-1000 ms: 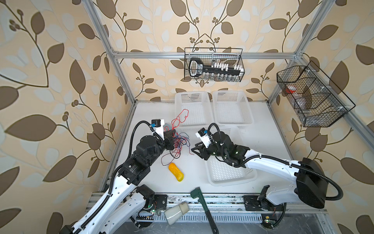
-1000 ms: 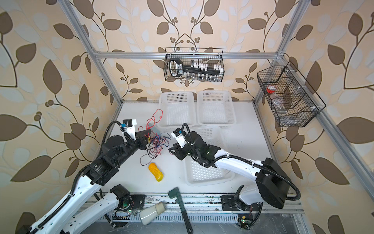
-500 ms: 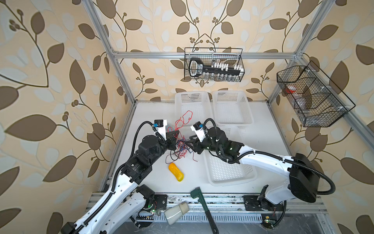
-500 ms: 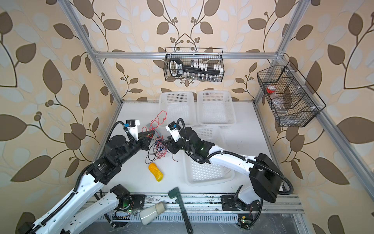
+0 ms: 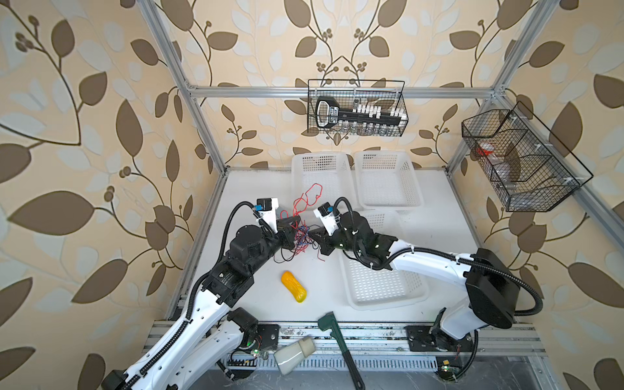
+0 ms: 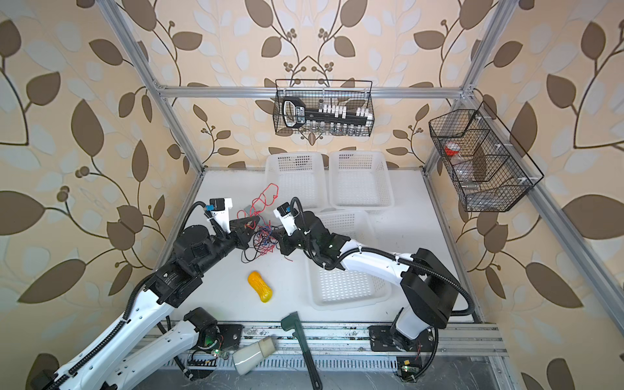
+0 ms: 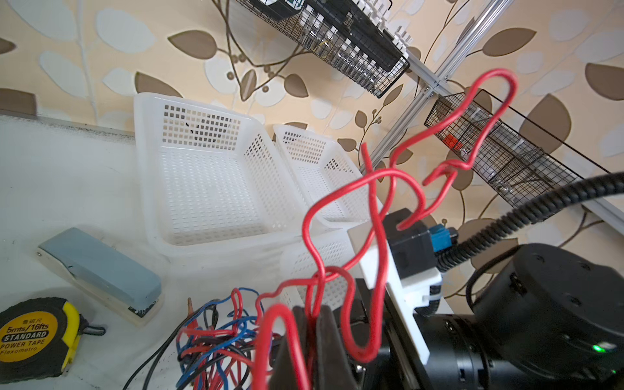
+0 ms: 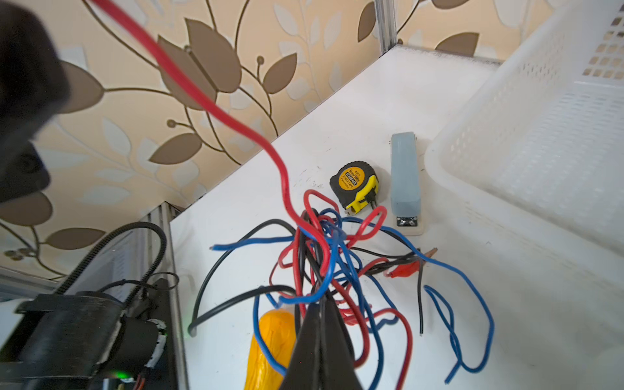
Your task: Untangle the cables
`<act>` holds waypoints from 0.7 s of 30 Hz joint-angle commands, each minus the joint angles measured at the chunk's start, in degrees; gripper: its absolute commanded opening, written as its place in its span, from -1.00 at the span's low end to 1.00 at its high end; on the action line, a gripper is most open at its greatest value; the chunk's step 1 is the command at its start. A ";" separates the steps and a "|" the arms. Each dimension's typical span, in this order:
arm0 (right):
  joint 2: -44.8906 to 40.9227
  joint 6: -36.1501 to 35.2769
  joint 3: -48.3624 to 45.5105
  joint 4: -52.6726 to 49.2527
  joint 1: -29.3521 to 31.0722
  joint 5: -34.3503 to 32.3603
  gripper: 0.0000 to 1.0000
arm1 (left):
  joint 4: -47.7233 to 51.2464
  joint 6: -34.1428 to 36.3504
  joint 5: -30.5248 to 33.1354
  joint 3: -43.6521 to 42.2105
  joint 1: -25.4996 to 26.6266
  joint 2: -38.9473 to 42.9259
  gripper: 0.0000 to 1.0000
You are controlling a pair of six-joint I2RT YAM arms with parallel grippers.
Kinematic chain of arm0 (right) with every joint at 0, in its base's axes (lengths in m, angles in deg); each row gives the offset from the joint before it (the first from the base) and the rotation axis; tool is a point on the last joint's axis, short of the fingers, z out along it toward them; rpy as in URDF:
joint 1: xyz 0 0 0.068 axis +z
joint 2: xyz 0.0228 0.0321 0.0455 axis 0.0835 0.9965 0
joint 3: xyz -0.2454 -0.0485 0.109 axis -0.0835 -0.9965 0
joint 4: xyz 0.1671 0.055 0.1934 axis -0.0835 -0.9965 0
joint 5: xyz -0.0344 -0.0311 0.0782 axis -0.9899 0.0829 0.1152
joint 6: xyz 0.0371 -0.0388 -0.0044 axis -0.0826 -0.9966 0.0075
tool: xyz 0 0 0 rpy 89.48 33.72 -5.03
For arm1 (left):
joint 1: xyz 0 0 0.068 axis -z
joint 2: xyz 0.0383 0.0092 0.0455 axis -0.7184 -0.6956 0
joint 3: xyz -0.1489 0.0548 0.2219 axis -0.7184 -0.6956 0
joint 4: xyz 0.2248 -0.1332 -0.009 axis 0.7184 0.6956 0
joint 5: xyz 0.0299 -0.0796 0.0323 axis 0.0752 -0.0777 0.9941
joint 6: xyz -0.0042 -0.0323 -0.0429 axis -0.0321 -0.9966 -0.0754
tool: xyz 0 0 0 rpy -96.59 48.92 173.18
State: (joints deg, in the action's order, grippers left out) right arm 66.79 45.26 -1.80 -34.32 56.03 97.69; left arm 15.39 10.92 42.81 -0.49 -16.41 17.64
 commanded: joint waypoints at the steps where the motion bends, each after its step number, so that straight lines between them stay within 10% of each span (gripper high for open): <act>1: 0.36 -0.05 1.22 1.31 -0.26 0.33 -1.00 | -4.16 -0.22 0.27 -0.12 -0.47 1.33 -1.00; 21: -1.87 3.90 -0.66 4.16 -2.29 5.05 -0.58 | -6.10 -1.30 -0.92 -1.27 -0.50 0.28 -1.00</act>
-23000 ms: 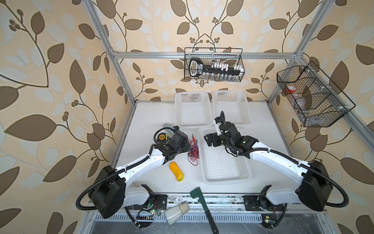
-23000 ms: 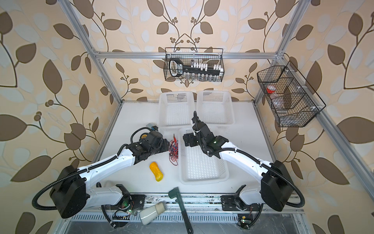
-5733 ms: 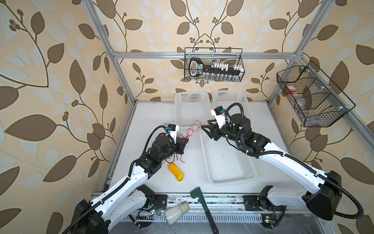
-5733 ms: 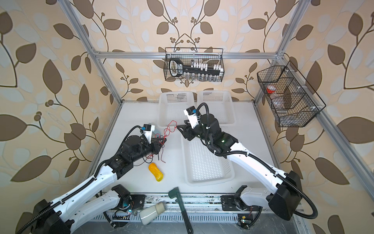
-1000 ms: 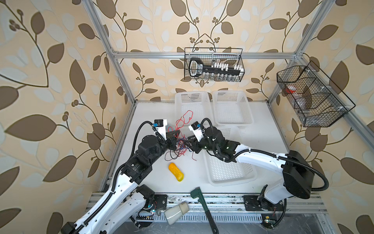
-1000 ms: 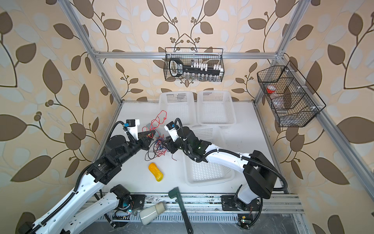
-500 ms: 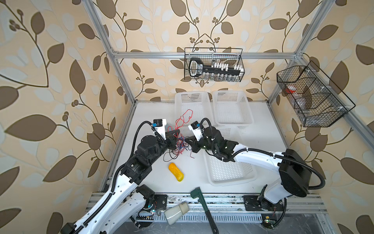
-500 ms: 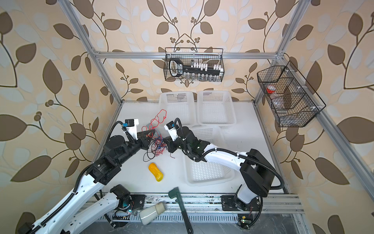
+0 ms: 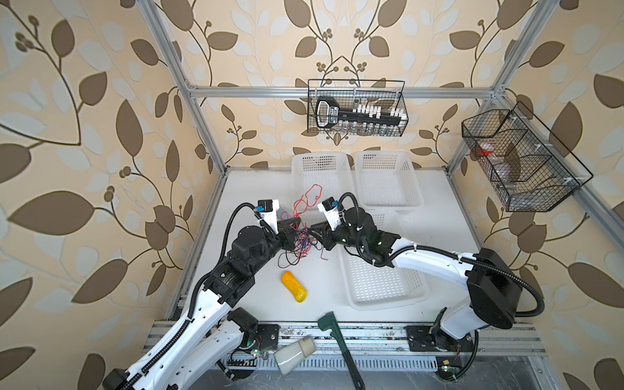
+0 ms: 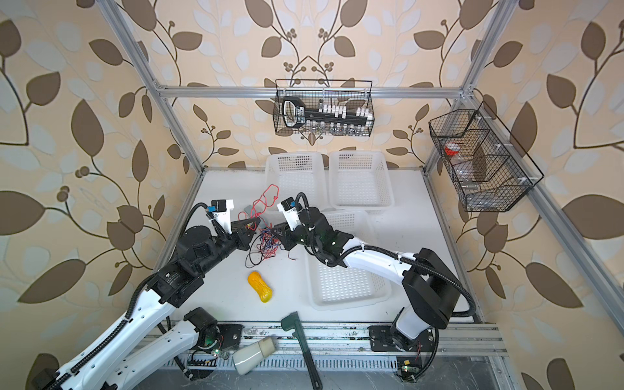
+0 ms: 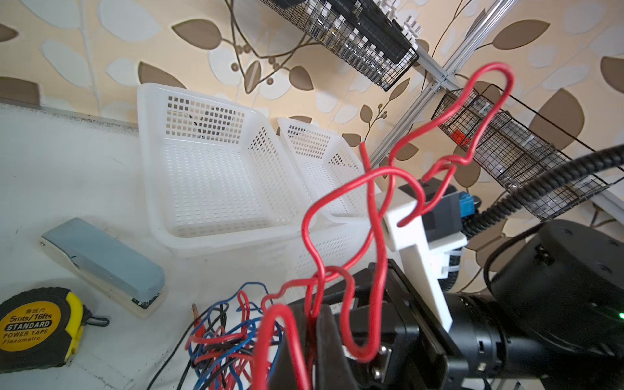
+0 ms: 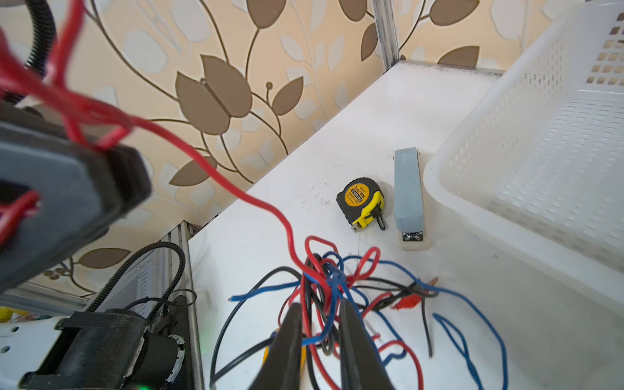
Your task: Untangle the cables
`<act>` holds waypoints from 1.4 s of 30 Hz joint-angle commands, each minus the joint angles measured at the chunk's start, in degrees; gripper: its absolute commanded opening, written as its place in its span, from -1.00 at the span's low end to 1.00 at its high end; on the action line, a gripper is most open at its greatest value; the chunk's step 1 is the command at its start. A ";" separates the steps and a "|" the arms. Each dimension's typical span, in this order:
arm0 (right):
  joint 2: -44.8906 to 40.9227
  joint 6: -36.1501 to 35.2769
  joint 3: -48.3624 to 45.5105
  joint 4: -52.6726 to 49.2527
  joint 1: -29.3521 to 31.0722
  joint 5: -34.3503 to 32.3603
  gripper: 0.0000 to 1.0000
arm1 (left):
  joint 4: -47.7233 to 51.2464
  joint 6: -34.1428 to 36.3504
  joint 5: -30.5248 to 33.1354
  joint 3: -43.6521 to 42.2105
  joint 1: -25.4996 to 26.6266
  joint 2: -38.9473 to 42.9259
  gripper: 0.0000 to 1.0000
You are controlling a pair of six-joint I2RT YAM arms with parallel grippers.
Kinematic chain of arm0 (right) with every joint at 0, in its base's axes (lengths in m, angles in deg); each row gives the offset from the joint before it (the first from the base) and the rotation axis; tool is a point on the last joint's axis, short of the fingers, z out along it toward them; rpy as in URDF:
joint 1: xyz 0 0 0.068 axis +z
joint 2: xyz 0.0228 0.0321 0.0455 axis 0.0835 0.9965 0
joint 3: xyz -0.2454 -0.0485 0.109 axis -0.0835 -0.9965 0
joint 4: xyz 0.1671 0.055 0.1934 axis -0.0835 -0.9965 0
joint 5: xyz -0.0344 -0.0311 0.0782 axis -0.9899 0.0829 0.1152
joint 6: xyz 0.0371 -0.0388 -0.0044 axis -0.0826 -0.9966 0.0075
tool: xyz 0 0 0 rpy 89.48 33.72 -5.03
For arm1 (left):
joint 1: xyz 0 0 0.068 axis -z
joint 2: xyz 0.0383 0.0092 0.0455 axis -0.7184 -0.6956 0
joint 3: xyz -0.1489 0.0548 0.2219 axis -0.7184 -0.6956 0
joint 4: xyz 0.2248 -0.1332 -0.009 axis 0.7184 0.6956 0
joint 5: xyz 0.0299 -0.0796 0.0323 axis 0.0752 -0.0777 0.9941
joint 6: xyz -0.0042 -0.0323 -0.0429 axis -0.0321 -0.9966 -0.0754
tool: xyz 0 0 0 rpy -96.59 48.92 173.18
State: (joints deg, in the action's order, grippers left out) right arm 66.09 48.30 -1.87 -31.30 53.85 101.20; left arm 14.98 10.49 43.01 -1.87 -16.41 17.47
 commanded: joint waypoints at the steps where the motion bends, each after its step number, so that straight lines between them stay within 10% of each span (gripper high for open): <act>1: -0.93 0.87 -0.64 1.27 -0.10 1.52 -0.58 | -5.87 -1.01 -1.20 0.11 -0.47 0.46 -1.00; 32: 2.50 1.22 -0.90 0.22 0.02 1.69 -0.62 | -6.77 -1.12 -1.72 0.49 -0.47 0.20 -1.00; 42: 2.51 1.17 -1.29 0.16 0.16 2.20 -1.00 | -6.66 -0.30 -0.93 0.69 -0.45 -0.20 -1.00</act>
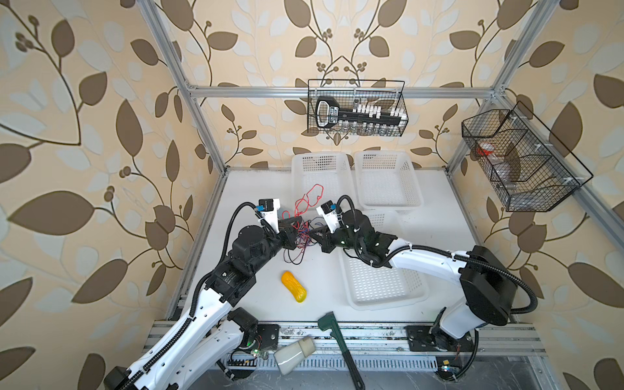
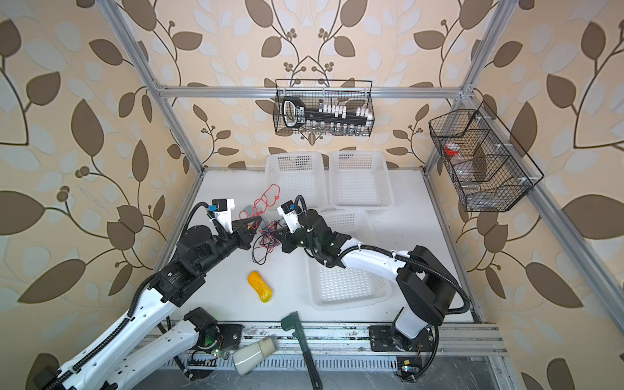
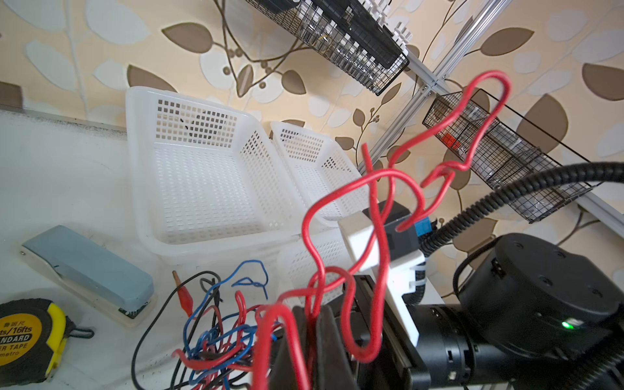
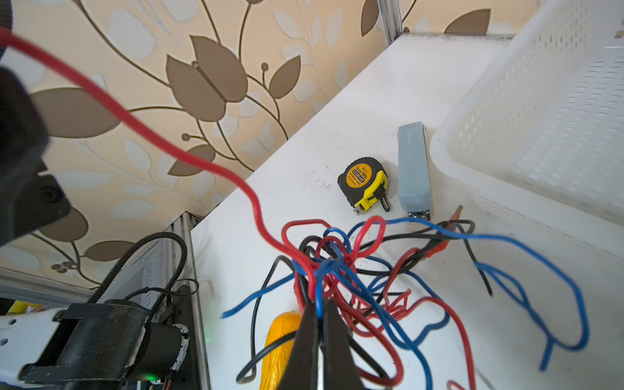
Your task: Untangle the cables
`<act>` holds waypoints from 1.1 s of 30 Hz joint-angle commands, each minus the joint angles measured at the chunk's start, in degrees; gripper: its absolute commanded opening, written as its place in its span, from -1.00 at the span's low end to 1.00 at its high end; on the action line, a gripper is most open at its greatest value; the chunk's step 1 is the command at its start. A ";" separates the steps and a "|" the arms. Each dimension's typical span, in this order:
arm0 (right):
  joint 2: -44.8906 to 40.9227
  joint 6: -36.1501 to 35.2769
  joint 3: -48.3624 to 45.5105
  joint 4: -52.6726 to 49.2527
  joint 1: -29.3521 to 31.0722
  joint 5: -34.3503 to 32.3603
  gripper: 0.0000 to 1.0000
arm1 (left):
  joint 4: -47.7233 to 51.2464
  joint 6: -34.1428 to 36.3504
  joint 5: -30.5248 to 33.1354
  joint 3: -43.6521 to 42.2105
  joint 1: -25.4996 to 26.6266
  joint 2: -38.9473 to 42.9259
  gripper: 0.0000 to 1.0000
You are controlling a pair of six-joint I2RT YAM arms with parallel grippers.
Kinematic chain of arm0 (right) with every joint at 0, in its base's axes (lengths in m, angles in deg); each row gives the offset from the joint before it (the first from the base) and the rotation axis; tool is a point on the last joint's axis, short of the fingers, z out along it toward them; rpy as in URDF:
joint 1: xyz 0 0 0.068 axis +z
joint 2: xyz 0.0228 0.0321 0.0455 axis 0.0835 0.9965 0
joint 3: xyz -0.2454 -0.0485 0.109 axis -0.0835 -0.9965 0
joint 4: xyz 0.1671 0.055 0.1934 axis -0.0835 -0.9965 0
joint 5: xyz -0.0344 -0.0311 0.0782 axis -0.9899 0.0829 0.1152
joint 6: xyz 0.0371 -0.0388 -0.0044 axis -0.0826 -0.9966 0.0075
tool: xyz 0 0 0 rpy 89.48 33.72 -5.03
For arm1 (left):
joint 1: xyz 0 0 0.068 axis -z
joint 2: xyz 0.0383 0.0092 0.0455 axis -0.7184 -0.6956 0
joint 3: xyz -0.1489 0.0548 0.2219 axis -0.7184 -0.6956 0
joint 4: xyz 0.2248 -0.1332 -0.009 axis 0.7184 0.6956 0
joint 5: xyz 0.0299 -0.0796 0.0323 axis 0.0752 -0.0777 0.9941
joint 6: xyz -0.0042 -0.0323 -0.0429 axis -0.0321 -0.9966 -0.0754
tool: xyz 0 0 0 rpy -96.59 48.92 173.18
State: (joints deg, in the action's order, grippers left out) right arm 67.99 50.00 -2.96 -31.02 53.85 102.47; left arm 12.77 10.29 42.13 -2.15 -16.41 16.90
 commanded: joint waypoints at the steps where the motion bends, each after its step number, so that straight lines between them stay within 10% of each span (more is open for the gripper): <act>1: 0.54 -0.55 -0.32 -0.16 0.16 0.98 -1.00 | -4.01 0.08 0.45 1.07 -0.44 0.48 -1.00; 24: -0.33 -0.84 -11.38 -1.29 1.57 -6.29 -1.00 | 16.69 6.89 39.45 18.98 -0.71 1.85 -1.00; 29: -1.31 -0.64 -14.03 -0.63 1.56 -6.93 -1.00 | 17.09 8.59 39.94 20.41 -0.78 2.29 -1.00; 33: -2.23 -0.35 -13.03 -0.07 1.57 -5.54 -1.00 | 13.33 10.71 26.76 16.87 -0.84 3.27 -1.00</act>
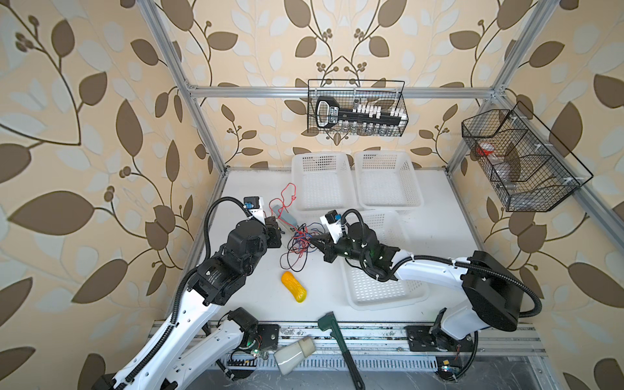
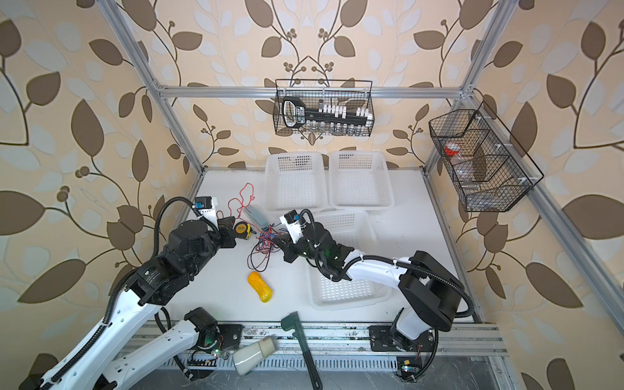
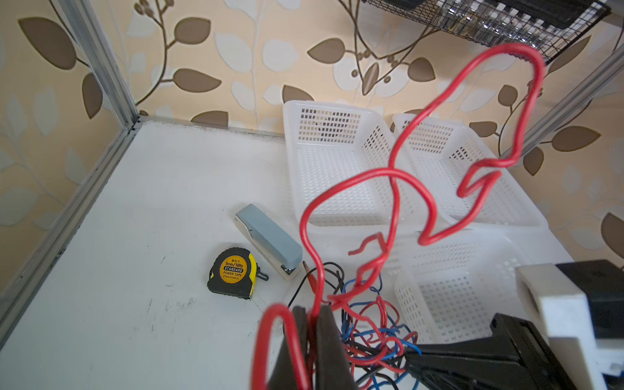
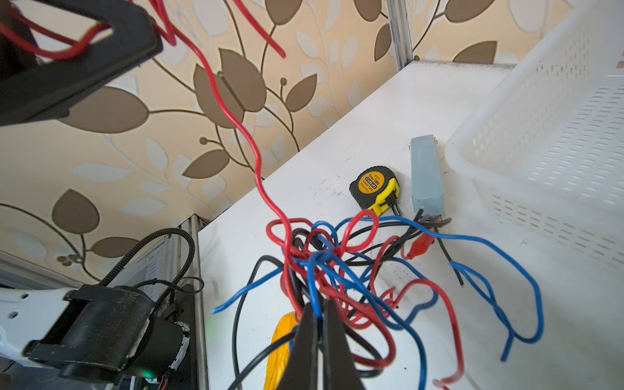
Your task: Untangle the cables
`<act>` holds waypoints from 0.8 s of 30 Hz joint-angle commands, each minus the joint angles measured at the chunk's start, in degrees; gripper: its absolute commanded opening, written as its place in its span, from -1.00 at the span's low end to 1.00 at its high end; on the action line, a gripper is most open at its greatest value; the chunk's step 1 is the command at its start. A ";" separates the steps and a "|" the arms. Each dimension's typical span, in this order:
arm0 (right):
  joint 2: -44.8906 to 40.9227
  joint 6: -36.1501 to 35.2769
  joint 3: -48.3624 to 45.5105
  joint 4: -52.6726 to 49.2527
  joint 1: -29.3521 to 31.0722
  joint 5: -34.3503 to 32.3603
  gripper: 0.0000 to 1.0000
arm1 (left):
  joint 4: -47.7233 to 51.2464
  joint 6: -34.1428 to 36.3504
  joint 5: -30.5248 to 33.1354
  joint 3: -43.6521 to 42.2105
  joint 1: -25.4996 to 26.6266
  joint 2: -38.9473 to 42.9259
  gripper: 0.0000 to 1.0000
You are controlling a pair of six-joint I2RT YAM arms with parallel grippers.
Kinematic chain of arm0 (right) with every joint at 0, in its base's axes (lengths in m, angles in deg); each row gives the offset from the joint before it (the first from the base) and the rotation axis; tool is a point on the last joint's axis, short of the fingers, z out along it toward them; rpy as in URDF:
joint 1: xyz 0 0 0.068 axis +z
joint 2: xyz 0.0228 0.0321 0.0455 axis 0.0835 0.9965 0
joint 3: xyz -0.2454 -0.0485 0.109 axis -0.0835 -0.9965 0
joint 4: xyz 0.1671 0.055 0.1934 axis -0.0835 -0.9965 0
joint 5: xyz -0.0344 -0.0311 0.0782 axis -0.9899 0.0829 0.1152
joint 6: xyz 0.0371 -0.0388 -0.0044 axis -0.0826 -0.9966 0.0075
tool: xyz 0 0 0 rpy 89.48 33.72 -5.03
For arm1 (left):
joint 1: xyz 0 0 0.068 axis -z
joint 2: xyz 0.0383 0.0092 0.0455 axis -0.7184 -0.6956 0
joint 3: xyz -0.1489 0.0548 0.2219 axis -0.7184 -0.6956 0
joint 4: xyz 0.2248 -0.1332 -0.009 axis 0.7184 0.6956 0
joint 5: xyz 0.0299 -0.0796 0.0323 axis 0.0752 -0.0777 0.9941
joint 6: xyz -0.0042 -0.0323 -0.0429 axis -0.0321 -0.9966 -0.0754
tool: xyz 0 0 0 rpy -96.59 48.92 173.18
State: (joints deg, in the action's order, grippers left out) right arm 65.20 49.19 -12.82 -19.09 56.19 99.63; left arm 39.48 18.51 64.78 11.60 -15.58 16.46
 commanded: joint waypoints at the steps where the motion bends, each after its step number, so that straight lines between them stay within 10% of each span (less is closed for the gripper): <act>1: 0.23 0.50 -2.42 -12.03 -0.77 -2.38 -1.00 | -14.35 2.76 -1.04 1.73 -1.62 3.79 -1.00; 6: -1.31 0.70 1.89 -14.16 -0.77 -2.27 -1.00 | -14.59 -1.90 -10.78 -4.06 -1.61 2.40 -0.94; 16: -1.41 2.32 10.50 -19.59 -2.38 -0.84 -1.00 | -15.58 -9.72 -13.14 -12.28 -1.61 2.47 0.95; 24: -0.55 4.08 14.31 -19.70 -4.26 3.23 -1.00 | -15.62 -12.30 -14.05 -16.57 -1.63 3.40 0.98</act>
State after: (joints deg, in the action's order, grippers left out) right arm 64.34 52.06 -0.95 -39.26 52.36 100.37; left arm 26.32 8.30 51.68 -3.51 -16.78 19.13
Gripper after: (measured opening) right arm 0.048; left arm 0.988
